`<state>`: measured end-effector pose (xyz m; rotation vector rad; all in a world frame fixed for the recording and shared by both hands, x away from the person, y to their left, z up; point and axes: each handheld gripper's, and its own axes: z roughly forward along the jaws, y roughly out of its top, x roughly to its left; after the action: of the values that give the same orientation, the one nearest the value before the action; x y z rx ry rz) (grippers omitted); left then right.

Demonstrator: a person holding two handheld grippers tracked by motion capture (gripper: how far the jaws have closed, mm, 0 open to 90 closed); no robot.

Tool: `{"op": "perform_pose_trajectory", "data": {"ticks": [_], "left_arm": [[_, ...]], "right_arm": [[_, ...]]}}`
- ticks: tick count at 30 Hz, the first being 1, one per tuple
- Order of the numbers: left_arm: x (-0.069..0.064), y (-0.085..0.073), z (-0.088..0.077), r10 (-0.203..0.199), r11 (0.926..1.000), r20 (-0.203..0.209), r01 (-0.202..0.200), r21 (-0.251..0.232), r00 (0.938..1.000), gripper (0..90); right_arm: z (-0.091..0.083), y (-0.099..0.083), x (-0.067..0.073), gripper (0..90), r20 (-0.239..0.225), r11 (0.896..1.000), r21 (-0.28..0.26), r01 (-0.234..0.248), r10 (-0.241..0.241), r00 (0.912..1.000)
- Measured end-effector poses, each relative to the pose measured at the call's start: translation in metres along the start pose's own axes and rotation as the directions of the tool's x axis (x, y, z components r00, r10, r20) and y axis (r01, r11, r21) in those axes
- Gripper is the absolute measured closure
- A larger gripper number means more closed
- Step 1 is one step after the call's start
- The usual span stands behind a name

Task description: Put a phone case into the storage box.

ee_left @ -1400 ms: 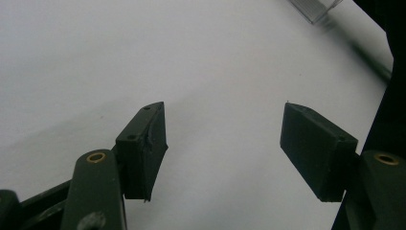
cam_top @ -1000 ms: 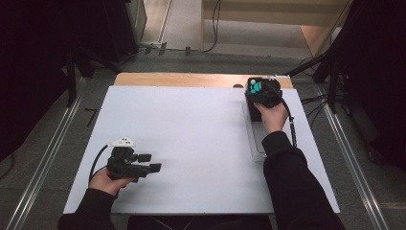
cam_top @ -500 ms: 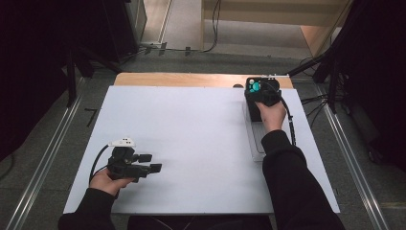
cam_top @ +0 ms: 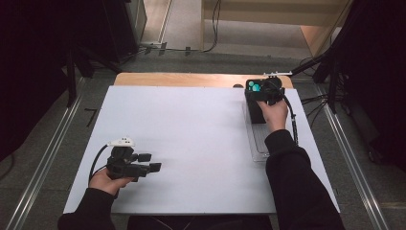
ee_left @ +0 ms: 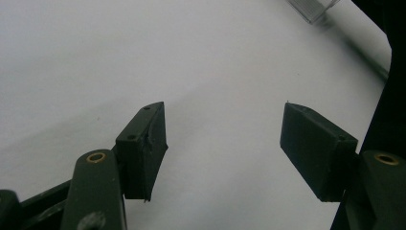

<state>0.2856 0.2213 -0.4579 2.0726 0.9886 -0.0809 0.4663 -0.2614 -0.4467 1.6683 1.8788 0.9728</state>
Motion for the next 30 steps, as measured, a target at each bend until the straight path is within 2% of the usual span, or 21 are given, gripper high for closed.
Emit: {"op": "perform_pose_trajectory", "data": {"ticks": [4,9,13,15,19,23,30], "left_arm": [[0.000,0.000,0.000,-0.001,1.0000,0.001,0.001,0.002,1.0000,33.4],[0.000,0.000,0.000,-0.002,1.0000,-0.001,0.002,0.002,1.0000,33.4],[0.000,0.000,0.000,-0.004,1.0000,0.001,0.004,0.001,1.0000,33.4],[0.000,0.000,0.000,-0.003,1.0000,0.001,0.003,0.001,1.0000,33.4],[0.000,0.000,0.000,-0.003,1.0000,0.001,0.003,0.002,1.0000,33.4],[0.000,0.000,0.000,-0.004,1.0000,0.002,0.004,0.002,1.0000,33.4],[0.000,0.000,-0.001,-0.007,1.0000,0.000,0.007,-0.002,1.0000,33.4]], "right_arm": [[-0.009,0.004,0.003,0.7,-0.014,1.000,-0.018,0.011,-0.011,0.9998],[-0.020,0.009,0.012,0.7,-0.044,0.999,-0.014,0.036,-0.037,0.9984],[-0.028,0.012,0.023,0.8,-0.097,0.999,-0.012,0.053,-0.054,0.9938],[-0.031,0.013,0.029,0.8,-0.131,0.998,-0.013,0.059,-0.060,0.9895],[-0.035,0.014,0.042,0.8,-0.170,0.996,-0.011,0.087,-0.088,0.9815],[-0.038,0.014,0.056,0.8,-0.216,0.993,0.000,0.116,-0.114,0.9697],[-0.037,0.010,0.079,0.9,-0.302,0.991,0.049,0.125,-0.105,0.9476]]}}
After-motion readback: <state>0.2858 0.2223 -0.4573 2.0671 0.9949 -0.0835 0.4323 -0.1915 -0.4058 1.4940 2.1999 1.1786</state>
